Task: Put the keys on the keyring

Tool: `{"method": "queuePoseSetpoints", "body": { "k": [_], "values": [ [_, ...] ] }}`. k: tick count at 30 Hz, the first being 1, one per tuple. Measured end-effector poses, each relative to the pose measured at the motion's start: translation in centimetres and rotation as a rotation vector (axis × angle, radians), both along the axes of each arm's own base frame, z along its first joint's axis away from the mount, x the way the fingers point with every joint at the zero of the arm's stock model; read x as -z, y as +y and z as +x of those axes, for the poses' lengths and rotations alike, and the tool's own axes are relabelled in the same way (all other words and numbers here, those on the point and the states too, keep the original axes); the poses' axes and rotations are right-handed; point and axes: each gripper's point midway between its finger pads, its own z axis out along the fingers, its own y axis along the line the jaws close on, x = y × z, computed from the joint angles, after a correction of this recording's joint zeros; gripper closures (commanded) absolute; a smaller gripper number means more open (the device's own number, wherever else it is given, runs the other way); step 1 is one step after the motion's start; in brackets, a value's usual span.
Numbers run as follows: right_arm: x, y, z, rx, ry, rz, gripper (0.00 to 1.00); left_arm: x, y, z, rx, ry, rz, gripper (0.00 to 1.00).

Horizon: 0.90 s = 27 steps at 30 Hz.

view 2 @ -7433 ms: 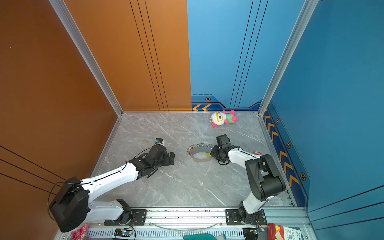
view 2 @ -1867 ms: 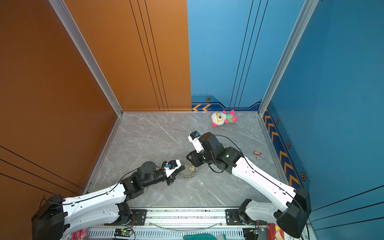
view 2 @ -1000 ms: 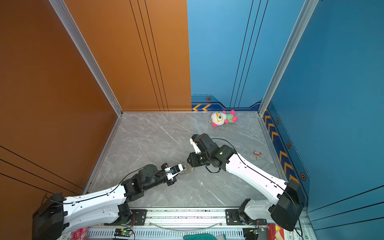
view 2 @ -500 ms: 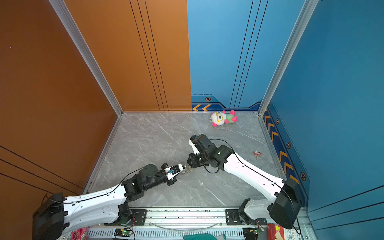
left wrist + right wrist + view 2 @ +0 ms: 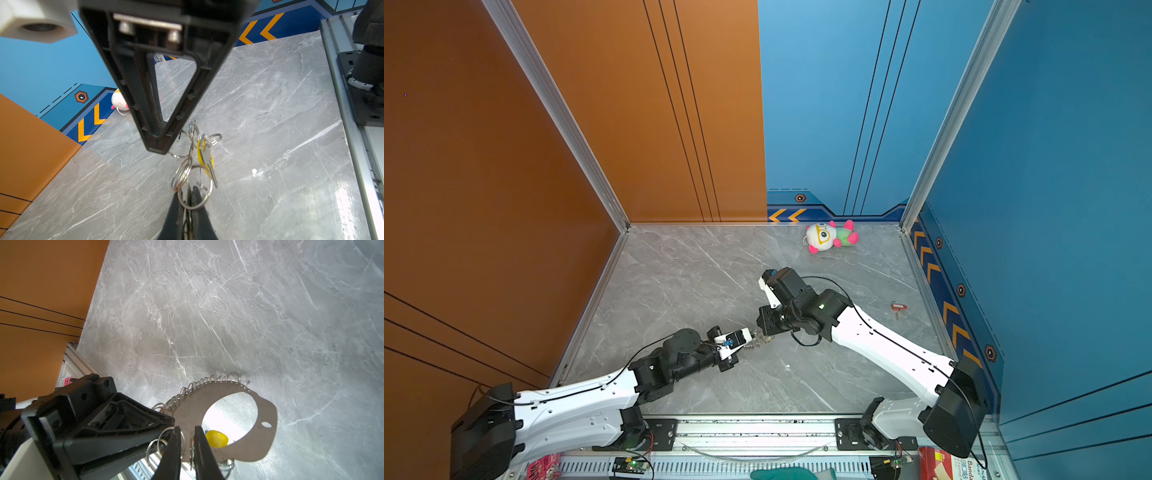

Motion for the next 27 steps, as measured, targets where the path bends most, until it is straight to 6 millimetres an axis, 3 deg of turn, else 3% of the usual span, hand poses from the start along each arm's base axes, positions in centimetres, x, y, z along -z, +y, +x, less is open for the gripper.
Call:
{"method": "queuePoseSetpoints", "body": {
  "k": [16, 21, 27],
  "values": [
    [0.3, -0.3, -0.2, -0.023, -0.024, -0.039, 1.0, 0.0, 0.0, 0.1, -0.006, -0.001, 0.001, 0.99],
    [0.0, -0.4, -0.3, -0.063, -0.082, -0.07, 1.0, -0.1, 0.0, 0.1, -0.008, 0.0, -0.003, 0.83],
    [-2.5, -0.8, -0.6, -0.159, -0.238, -0.064, 1.0, -1.7, 0.4, 0.3, -0.035, 0.038, -0.092, 0.55]
  ]
}}
